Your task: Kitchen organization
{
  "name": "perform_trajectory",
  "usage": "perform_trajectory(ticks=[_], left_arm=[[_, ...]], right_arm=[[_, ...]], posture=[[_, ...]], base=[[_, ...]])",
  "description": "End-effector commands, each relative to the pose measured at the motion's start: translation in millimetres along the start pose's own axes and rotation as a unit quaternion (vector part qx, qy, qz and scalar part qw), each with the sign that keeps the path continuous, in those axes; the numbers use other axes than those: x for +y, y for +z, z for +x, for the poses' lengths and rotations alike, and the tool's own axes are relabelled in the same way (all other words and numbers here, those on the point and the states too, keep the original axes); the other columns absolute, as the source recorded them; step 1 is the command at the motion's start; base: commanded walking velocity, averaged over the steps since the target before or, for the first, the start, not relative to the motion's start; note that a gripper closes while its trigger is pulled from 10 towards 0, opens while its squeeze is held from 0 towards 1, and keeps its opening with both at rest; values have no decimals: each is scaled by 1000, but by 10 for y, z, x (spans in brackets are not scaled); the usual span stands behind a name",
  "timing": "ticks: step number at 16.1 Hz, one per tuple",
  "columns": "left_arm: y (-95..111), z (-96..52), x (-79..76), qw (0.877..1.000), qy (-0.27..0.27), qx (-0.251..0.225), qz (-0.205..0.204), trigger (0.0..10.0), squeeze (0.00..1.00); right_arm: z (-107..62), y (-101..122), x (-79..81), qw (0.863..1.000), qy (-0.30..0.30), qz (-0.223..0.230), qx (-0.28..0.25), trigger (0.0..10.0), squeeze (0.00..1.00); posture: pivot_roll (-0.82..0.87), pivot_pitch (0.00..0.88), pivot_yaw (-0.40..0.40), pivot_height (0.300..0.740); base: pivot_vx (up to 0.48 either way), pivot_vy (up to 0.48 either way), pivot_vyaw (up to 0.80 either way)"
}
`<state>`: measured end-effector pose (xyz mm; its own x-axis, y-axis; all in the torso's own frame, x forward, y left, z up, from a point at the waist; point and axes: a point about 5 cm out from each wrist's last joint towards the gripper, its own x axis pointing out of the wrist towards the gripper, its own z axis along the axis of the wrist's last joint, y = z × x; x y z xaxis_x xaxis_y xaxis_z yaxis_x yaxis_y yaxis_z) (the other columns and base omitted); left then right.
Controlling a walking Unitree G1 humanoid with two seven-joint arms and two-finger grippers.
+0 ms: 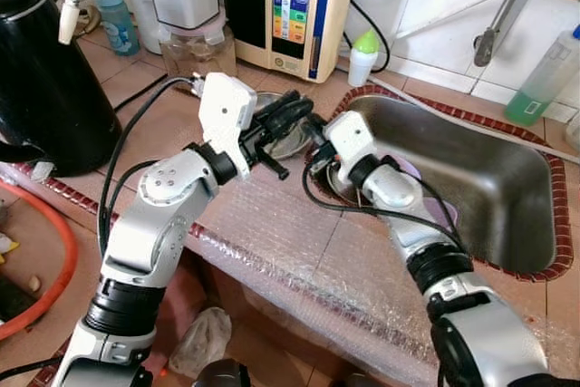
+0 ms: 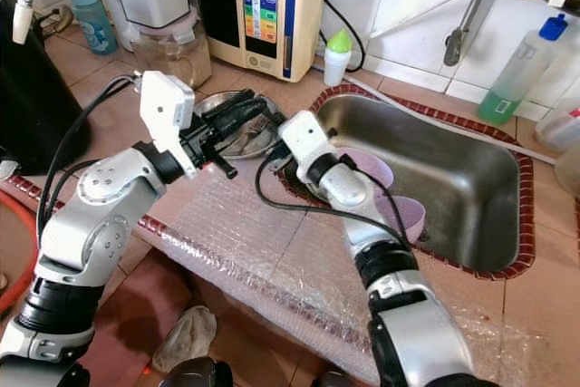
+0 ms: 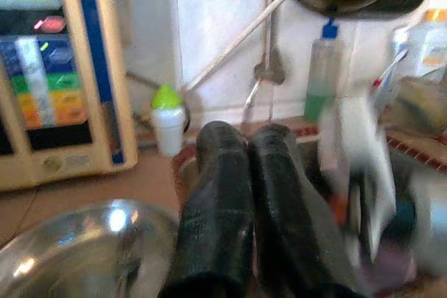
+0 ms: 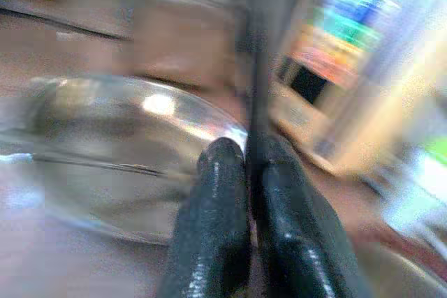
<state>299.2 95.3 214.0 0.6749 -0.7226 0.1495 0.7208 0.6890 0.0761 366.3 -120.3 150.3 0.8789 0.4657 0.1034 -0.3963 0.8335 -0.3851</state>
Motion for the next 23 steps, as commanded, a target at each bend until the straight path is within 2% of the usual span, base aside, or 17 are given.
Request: perform_trajectory(ticks=[1, 3, 6, 7, 9, 12, 14, 15, 16, 17, 23], left_arm=[[-51, -49, 13, 1000, -3, 16, 8, 10000, 1000], [-79, -71, -14, 1000, -10, 24, 11, 10000, 1000], [-189, -153, -47, 998, -23, 50, 18, 10000, 1000], [-250, -186, -54, 997, -29, 66, 25, 10000, 1000], [-377, -247, -91, 993, -49, 98, 36, 10000, 1000], [-461, -271, -99, 990, -57, 119, 51, 10000, 1000], [-507, -301, -102, 987, -65, 135, 56, 10000, 1000], [-541, -320, -105, 985, -69, 145, 62, 10000, 1000], [-580, -337, -116, 984, -74, 152, 62, 10000, 1000], [-600, -344, -121, 983, -75, 156, 63, 10000, 1000], [-687, -362, -142, 979, -88, 175, 65, 10000, 1000]], right_arm=[[-27, 11, -265, 998, -55, -3, 7, 0, 0], [-61, -37, -334, 998, -60, -25, 22, 0, 0], [-151, -187, -499, 993, -95, -20, 69, 0, 0], [-189, -255, -536, 990, -107, -8, 87, 0, 0], [-297, -478, -561, 979, -131, 19, 155, 0, 0], [-433, -691, -549, 962, -154, 55, 220, 0, 0], [-514, -792, -536, 952, -159, 74, 250, 10000, 0], [-550, -840, -515, 948, -157, 88, 263, 10000, 0], [-587, -892, -475, 944, -155, 106, 273, 10000, 427], [-600, -911, -456, 942, -153, 111, 276, 10000, 1000], [-577, -928, -339, 943, -136, 135, 272, 10000, 1000]], posture=[[28, 14, 19, 740], [30, 14, 17, 740], [39, 19, 10, 740], [42, 20, 10, 740], [43, 24, 12, 740], [50, 22, 13, 740], [54, 19, 11, 740], [56, 21, 11, 740], [56, 23, 11, 740], [55, 25, 12, 740], [45, 29, 14, 740]], base=[[0, 0, 0], [0, 0, 0], [0, 0, 0], [0, 0, 0], [0, 0, 0], [0, 0, 0], [0, 0, 0], [0, 0, 0], [0, 0, 0], [0, 0, 0], [0, 0, 0]])
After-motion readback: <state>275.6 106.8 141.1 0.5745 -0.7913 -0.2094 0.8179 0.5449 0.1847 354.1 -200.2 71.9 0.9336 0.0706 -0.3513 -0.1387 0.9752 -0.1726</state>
